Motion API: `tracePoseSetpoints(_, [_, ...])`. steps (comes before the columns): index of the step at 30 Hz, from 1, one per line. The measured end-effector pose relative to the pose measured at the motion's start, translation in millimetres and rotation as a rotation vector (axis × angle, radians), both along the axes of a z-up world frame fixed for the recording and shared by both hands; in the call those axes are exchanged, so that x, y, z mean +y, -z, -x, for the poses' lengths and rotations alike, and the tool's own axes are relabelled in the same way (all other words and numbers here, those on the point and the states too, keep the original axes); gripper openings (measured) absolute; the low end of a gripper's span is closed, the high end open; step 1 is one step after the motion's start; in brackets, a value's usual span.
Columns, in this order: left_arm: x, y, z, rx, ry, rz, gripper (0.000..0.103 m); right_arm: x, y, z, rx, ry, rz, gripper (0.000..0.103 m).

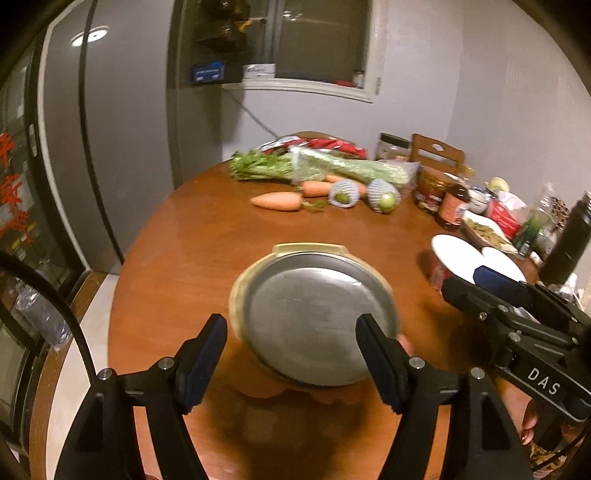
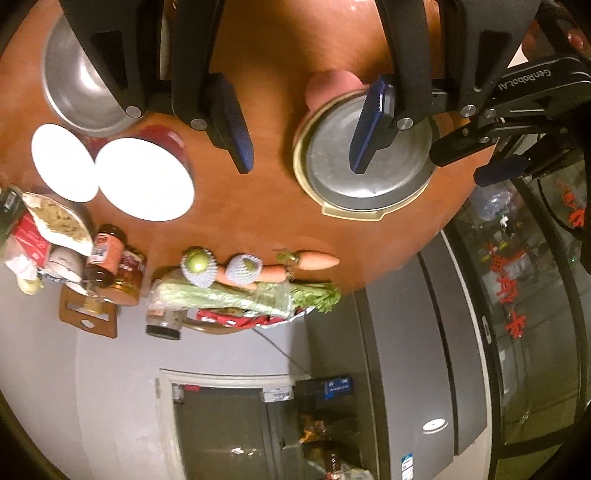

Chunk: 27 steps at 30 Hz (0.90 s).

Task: Organize plates and bowls
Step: 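Move both grippers from the stack to the steel mixing bowl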

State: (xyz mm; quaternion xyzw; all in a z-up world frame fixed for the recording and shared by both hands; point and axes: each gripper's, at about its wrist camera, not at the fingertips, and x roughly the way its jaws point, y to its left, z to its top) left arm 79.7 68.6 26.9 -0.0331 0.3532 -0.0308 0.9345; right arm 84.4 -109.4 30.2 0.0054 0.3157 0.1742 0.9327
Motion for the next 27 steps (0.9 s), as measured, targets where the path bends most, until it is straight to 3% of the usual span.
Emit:
tracePoseSetpoints(13, [-97.7, -21.4, 11.9, -0.032, 0.165, -0.033, 0.072, -114.6, -10.7, 36.2, 0.000, 0.190, -0.052, 0.059])
tracePoseSetpoints(17, [-128.0, -21.6, 6.3, -0.025, 0.209, -0.031, 0.073, -157.8, -3.1, 45.7, 0.014, 0.290, -0.035, 0.059])
tracePoseSetpoints(27, [-191.9, 0.1, -10.9, 0.031, 0.292, -0.008, 0.073, -229.0, 28.5, 48.9, 0.100, 0.367, -0.077, 0.059])
